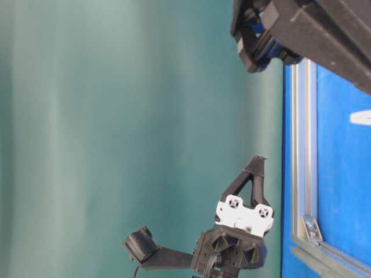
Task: Insert the wire through the string loop located in the center.
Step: 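Open the right gripper and move it over the black USB cable plug, then lower the right gripper and close it on the cable behind the plug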
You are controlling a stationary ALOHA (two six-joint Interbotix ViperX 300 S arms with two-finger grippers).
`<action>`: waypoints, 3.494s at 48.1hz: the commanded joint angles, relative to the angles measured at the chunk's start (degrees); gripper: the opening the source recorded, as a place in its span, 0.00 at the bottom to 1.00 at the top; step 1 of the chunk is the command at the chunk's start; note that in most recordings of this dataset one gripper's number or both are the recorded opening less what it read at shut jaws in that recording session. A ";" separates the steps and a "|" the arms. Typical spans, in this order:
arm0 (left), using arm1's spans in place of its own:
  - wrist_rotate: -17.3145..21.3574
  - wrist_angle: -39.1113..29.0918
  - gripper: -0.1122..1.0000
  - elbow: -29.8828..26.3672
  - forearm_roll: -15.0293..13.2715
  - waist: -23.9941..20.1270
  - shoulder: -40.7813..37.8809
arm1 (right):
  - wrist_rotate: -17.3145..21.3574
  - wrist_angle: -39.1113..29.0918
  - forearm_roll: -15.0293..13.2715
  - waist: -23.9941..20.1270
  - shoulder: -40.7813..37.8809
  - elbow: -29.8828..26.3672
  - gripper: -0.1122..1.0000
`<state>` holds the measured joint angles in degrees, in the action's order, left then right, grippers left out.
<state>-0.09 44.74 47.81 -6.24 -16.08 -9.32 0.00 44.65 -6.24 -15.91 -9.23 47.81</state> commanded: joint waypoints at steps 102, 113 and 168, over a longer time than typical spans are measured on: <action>0.09 -2.37 0.10 -0.18 1.23 0.18 2.72 | 9.67 -7.47 0.70 -1.05 -10.02 -6.24 0.86; 0.09 -2.37 0.10 -0.26 1.14 0.18 2.64 | 9.67 -8.17 0.79 -1.14 -10.20 -6.42 0.80; 0.00 -2.37 0.10 -0.18 1.23 0.00 2.72 | 9.58 -11.60 0.44 -1.05 -8.53 -6.59 0.08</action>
<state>-0.09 42.10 47.99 -5.19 -16.00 -8.35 9.49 33.84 -5.71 -16.79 -20.04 41.92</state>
